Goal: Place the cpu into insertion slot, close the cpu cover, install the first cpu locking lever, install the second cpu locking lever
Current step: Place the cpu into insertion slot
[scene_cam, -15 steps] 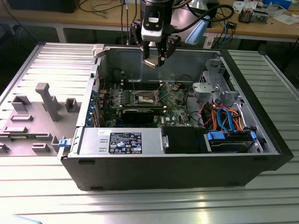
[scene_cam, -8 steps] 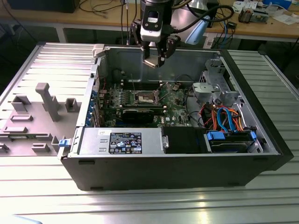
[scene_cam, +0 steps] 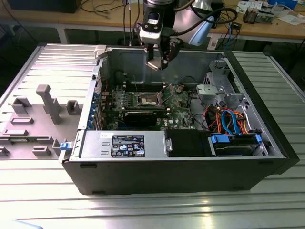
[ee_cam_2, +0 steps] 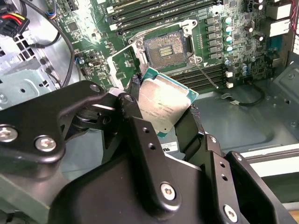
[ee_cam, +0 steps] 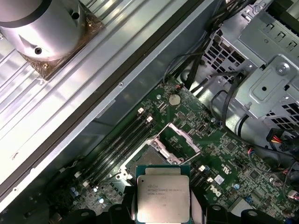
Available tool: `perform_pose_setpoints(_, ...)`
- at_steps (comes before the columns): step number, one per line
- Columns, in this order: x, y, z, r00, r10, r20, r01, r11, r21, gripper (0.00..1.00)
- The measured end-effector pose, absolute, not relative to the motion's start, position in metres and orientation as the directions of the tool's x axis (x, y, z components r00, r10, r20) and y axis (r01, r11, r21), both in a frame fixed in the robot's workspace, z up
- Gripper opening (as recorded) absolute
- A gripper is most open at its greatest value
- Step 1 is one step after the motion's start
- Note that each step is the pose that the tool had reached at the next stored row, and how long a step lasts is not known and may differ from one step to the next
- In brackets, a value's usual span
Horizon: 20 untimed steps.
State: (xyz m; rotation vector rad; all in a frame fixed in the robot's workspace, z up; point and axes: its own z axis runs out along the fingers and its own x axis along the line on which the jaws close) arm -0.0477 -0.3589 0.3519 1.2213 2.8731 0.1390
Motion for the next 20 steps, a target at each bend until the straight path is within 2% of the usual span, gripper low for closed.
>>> perform_pose_setpoints(20, -0.0477, -0.3591, 0.3494, -0.651, 0.758, 0.019, 0.757, 0.648, 0.088, 0.55)
